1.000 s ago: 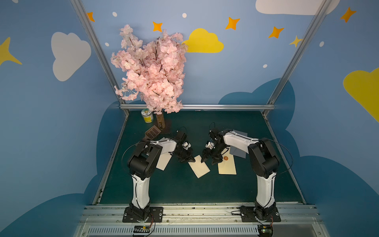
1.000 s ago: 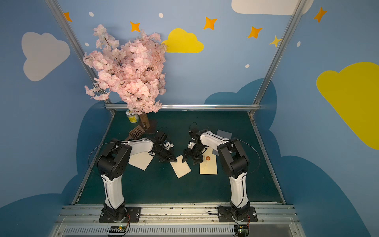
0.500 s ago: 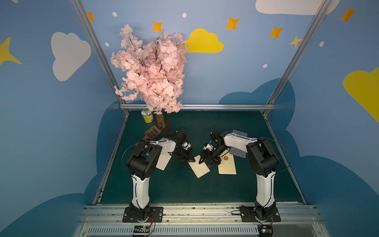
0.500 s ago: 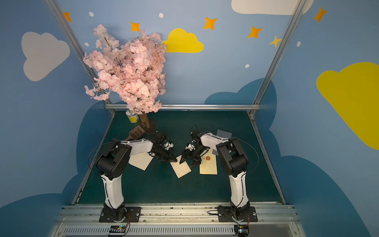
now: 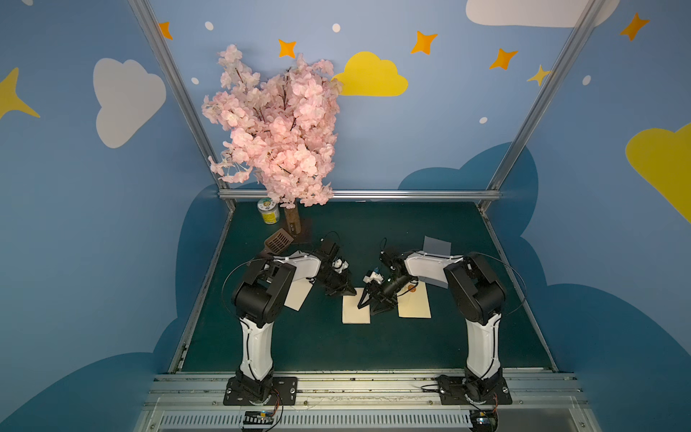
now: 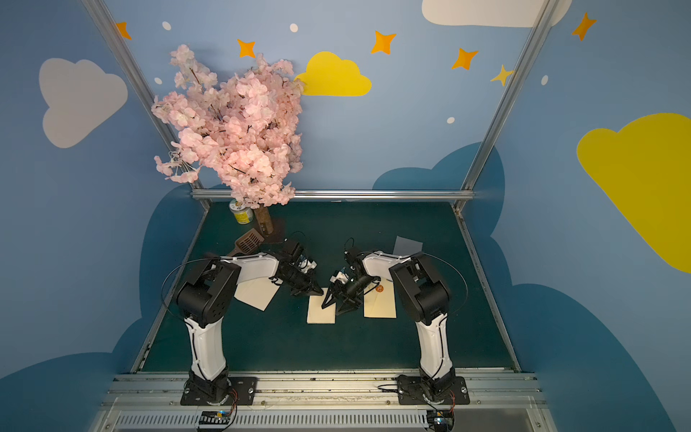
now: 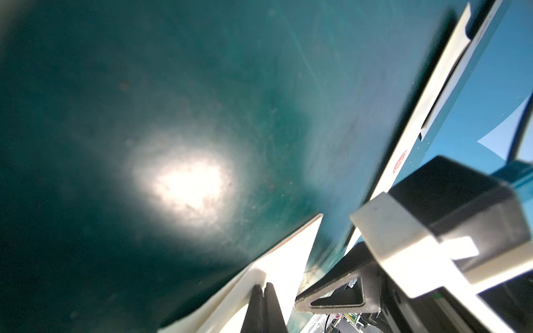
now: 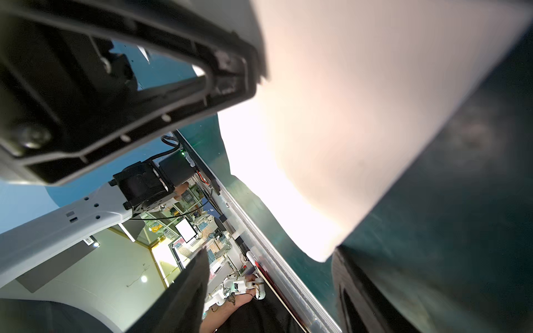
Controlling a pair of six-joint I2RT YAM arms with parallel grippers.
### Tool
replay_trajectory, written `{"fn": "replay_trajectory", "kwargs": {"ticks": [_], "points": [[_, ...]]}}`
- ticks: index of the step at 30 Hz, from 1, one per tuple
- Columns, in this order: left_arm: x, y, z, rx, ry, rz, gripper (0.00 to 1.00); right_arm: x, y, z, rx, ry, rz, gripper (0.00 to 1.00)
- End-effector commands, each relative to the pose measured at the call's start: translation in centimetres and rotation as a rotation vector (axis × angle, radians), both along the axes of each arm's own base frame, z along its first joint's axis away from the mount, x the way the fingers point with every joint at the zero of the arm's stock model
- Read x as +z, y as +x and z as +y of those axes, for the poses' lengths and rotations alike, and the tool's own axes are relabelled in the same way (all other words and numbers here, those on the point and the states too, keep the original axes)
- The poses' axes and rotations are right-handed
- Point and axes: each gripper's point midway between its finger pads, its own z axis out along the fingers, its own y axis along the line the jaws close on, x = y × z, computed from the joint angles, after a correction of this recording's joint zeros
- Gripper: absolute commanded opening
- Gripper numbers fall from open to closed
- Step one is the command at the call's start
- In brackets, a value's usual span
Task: Fold the letter paper in half and place it into the envelope
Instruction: Fold the letter paper at the center of the board.
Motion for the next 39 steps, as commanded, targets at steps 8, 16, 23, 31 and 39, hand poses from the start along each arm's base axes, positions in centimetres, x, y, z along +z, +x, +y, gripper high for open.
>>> {"fn": "replay_trajectory", "kwargs": {"ticks": [8, 16, 23, 31, 39], "points": [[-0.4, -3.6, 3.1, -0.026, 0.169, 0.003, 0.03, -3.0, -0.1, -2.4, -0.016, -0.218, -0.069, 0.66], [-0.8, -5.3, 3.9, -0.061, 0.221, 0.007, 0.03, -3.0, 0.8, -2.8, -0.028, -0.281, -0.096, 0.66], [-3.1, -5.8, 4.7, -0.090, 0.307, 0.035, 0.03, -3.2, 1.2, -3.5, -0.040, -0.344, -0.099, 0.81], [-5.0, -6.4, 5.0, -0.101, 0.332, 0.068, 0.03, -4.7, 1.8, -2.0, -0.051, -0.318, -0.086, 0.84], [-5.6, -7.3, 4.6, -0.107, 0.320, 0.089, 0.03, -4.9, 2.4, 1.4, -0.066, -0.158, -0.076, 0.84]]}}
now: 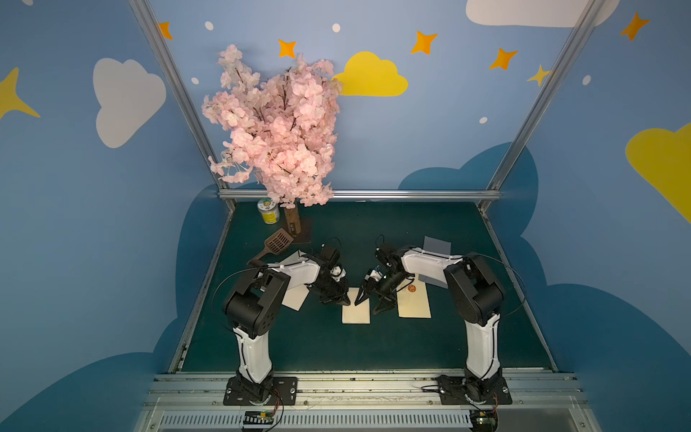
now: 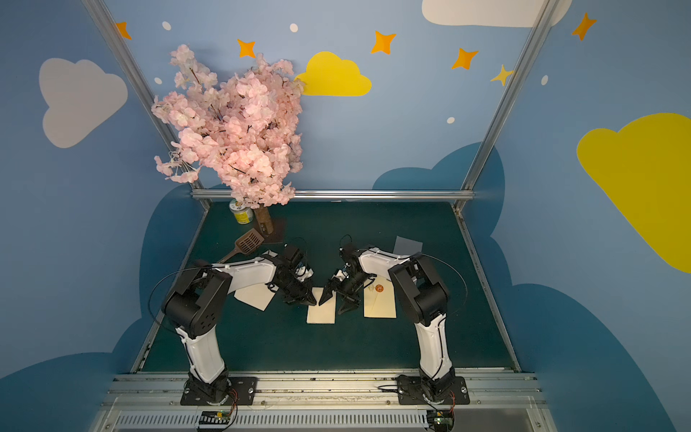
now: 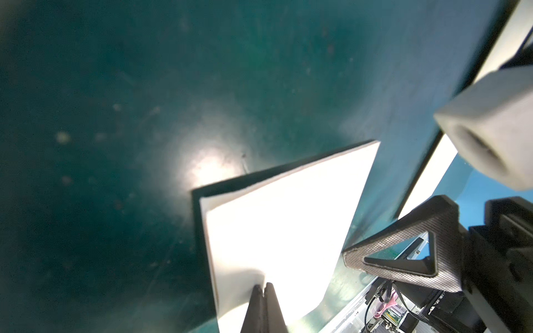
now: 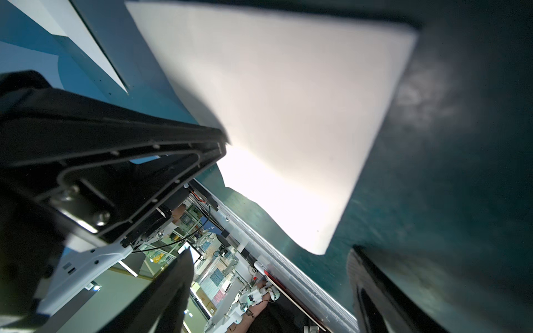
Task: Fold the letter paper in half and place it into the envelope
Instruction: Fold the letter paper at the center of the board.
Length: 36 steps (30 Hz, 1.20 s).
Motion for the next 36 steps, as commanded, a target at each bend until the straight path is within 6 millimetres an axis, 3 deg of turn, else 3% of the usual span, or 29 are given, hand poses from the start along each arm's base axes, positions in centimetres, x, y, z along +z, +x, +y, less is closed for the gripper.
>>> {"fn": "replay_trajectory", "kwargs": {"ticks": [1, 17, 25, 31, 36], "points": [[-5.5, -3.5, 2.6, -0.017, 0.178, 0.109, 0.03, -4.6, 1.5, 1.4, 0.028, 0.009, -0.122, 0.84], [-6.2, -3.7, 2.0, -0.007, 0.146, 0.131, 0.03, -2.2, 1.4, 3.7, 0.052, 0.126, -0.228, 0.81], [-6.6, -3.9, 1.9, 0.000, 0.133, 0.142, 0.03, -2.2, -1.7, 5.7, 0.119, 0.149, -0.226, 0.79], [-6.8, -3.8, 1.5, 0.005, 0.110, 0.146, 0.03, -3.0, -3.7, 5.3, 0.128, 0.069, -0.243, 0.80], [-7.0, -4.0, 1.4, -0.004, 0.104, 0.151, 0.03, -3.9, -3.9, 3.4, 0.063, -0.031, -0.251, 0.80]]}}
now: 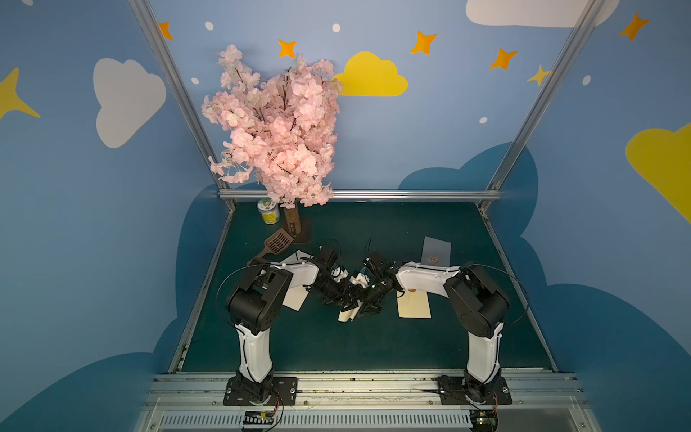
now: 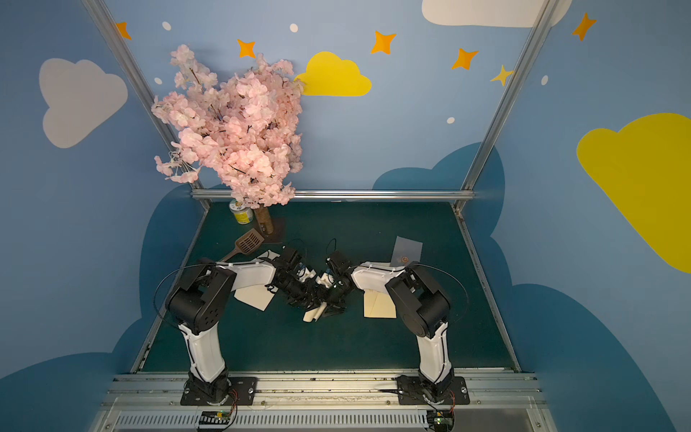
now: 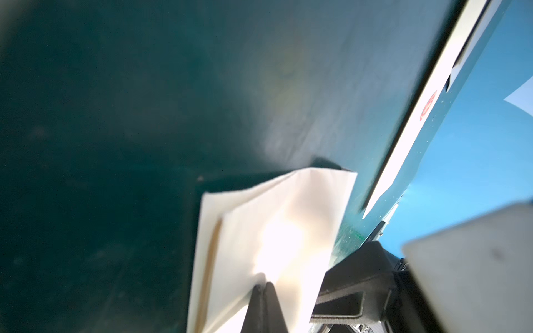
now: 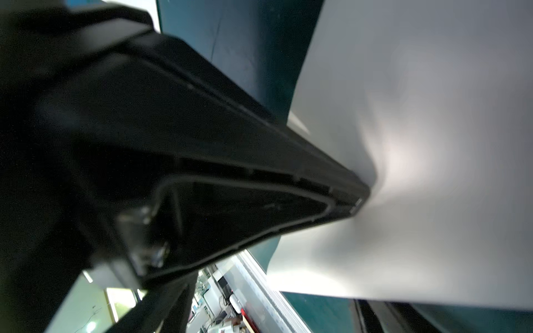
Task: Fold the letter paper in half and place it into the envelope
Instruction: Fold the letter paper at the center of the board.
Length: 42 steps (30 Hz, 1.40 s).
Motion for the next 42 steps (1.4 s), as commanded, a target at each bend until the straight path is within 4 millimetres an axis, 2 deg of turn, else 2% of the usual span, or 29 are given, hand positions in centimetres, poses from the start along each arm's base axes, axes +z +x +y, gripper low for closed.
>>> {"fn": "replay_trajectory", "kwargs": {"ticks": [1, 3, 6, 11, 15, 19, 25, 27, 29, 33, 36, 39, 40, 42], "points": [[-6.8, -3.9, 2.9, -0.023, 0.249, 0.102, 0.03, -4.1, -1.6, -1.8, -0.039, -0.176, -0.039, 0.80], [-6.8, -4.2, 3.0, -0.025, 0.251, 0.107, 0.03, -4.2, -1.2, -3.1, -0.090, -0.239, -0.058, 0.79], [-6.8, -4.4, 3.1, -0.023, 0.246, 0.114, 0.03, -4.3, -0.5, -3.9, -0.156, -0.301, -0.075, 0.77], [-6.7, -4.8, 3.4, -0.022, 0.248, 0.118, 0.03, -4.5, -0.1, -4.3, -0.237, -0.371, -0.087, 0.70], [-6.3, -4.6, 3.5, -0.018, 0.249, 0.110, 0.03, -4.5, -0.1, -4.3, -0.240, -0.434, -0.119, 0.59], [-5.9, -4.4, 3.6, -0.010, 0.249, 0.104, 0.03, -4.4, -0.1, -5.7, -0.247, -0.543, -0.155, 0.43], [-5.6, -4.2, 3.7, -0.007, 0.249, 0.096, 0.03, -4.2, -0.2, -6.6, -0.237, -0.585, -0.170, 0.33], [-5.0, -3.8, 3.6, -0.009, 0.250, 0.082, 0.03, -3.9, 0.0, -6.6, -0.226, -0.585, -0.182, 0.29], [-4.2, -3.4, 3.6, -0.014, 0.255, 0.061, 0.03, -3.6, 0.2, -6.3, -0.209, -0.573, -0.191, 0.20], [-2.2, -2.2, 3.6, -0.013, 0.250, 0.018, 0.03, -3.1, 0.4, -5.6, -0.178, -0.547, -0.203, 0.10], [-0.3, -1.2, 3.7, -0.003, 0.241, -0.022, 0.03, -2.2, 0.5, -5.5, -0.166, -0.523, -0.217, 0.10], [1.8, -0.6, 3.9, -0.002, 0.243, -0.066, 0.03, -0.4, 0.9, -5.1, -0.152, -0.471, -0.234, 0.10], [2.3, -0.6, 4.0, -0.001, 0.244, -0.076, 0.04, 0.3, 1.0, -5.0, -0.149, -0.451, -0.240, 0.10], [3.1, -0.7, 4.3, 0.010, 0.240, -0.088, 0.14, 1.9, 1.2, -4.6, -0.139, -0.393, -0.236, 0.11]]}}
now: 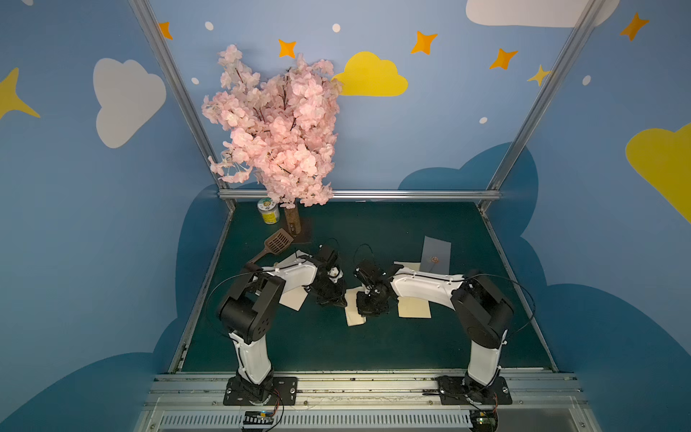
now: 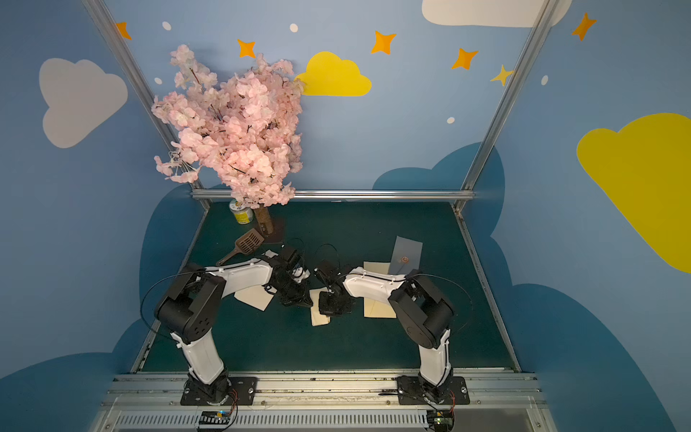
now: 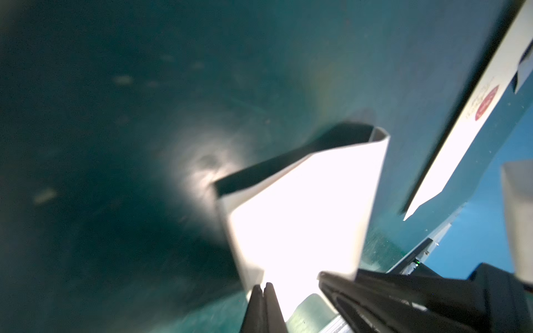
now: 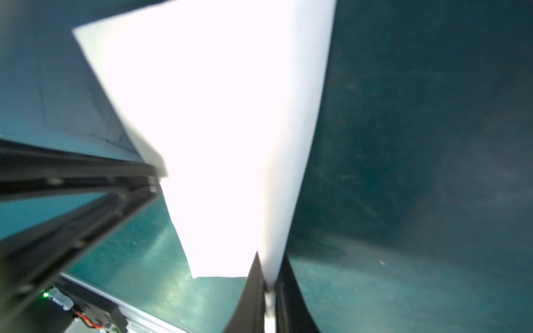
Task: Fold the letter paper in half and place it into the envelope
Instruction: Fold the letter paper at the center of the board.
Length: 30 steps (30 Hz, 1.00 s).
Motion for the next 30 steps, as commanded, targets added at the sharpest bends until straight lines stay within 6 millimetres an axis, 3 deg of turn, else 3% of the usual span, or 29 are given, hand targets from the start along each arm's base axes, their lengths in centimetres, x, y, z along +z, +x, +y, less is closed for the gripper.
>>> {"fn": "replay_trajectory", "kwargs": {"ticks": [1, 5, 9, 18, 24, 30], "points": [[1.7, -0.3, 1.3, 0.007, 0.041, -0.024, 0.20, 4.0, 0.5, 0.2, 0.038, 0.085, -0.015, 0.10], [2.4, -0.1, 0.7, 0.073, -0.045, -0.022, 0.64, 6.8, 0.6, 0.9, 0.068, 0.191, -0.008, 0.10], [3.8, 1.2, -0.8, 0.145, -0.160, -0.032, 1.00, 8.8, 0.8, 0.5, 0.059, 0.257, -0.008, 0.11], [7.2, 3.9, -2.9, 0.295, -0.449, -0.103, 1.00, 12.6, 2.0, 0.8, 0.036, 0.451, -0.008, 0.11], [8.5, 4.9, -2.6, 0.388, -0.621, -0.168, 1.00, 12.8, 2.2, 0.2, -0.002, 0.488, 0.011, 0.12], [9.9, 5.6, -2.8, 0.385, -0.725, -0.216, 0.99, 12.9, 2.2, 1.1, 0.005, 0.562, 0.046, 0.13]]}}
